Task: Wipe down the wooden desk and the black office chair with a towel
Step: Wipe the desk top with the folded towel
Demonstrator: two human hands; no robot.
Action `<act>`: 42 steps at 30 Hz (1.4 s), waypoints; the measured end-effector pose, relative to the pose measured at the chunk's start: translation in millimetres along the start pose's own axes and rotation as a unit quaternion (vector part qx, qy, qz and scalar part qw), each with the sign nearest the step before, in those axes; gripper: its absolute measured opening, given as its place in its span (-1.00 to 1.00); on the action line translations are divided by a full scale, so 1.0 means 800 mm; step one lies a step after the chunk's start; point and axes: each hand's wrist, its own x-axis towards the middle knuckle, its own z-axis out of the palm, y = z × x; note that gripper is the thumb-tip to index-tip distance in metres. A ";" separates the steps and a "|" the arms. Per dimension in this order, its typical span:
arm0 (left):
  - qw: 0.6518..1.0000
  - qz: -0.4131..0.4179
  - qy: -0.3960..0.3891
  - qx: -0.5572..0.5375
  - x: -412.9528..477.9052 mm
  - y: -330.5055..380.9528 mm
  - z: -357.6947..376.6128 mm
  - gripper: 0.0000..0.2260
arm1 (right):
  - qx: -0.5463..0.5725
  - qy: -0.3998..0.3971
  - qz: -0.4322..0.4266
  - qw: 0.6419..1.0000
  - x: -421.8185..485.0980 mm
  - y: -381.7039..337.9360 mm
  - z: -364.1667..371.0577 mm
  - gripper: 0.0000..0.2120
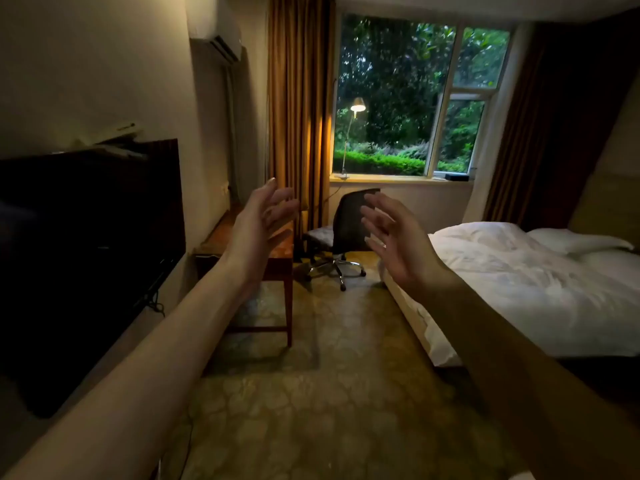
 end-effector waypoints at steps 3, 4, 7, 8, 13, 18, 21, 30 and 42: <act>1.000 -0.024 0.003 0.011 0.023 -0.023 0.003 -0.54 | -0.002 0.007 0.025 1.000 0.024 0.023 -0.011 -0.64; 0.999 -0.031 0.001 0.015 0.029 -0.030 0.005 -0.54 | -0.009 0.003 0.028 1.000 0.031 0.033 -0.014 -0.67; 0.999 -0.042 0.003 0.029 0.066 -0.061 0.003 -0.60 | -0.022 -0.004 0.044 0.999 0.065 0.066 -0.029 -0.58; 0.999 -0.043 0.007 0.031 0.083 -0.074 0.003 -0.62 | -0.023 -0.009 0.048 0.999 0.081 0.079 -0.036 -0.50; 0.996 -0.049 0.038 0.060 0.164 -0.137 -0.002 -0.60 | -0.022 -0.024 0.071 0.997 0.162 0.135 -0.062 -0.59; 0.992 -0.071 0.073 0.081 0.242 -0.190 -0.021 -0.51 | -0.010 -0.039 0.116 0.992 0.263 0.184 -0.079 -0.86; 0.986 -0.073 0.118 0.087 0.277 -0.217 -0.037 -0.53 | -0.028 -0.063 0.136 0.988 0.320 0.212 -0.074 -0.68; 0.965 -0.105 0.218 0.103 0.373 -0.302 -0.127 -0.51 | -0.077 -0.143 0.189 0.968 0.468 0.307 -0.022 -0.74; 0.952 -0.139 0.271 0.041 0.635 -0.421 -0.314 -0.57 | -0.144 -0.161 0.192 0.957 0.741 0.452 0.106 -0.72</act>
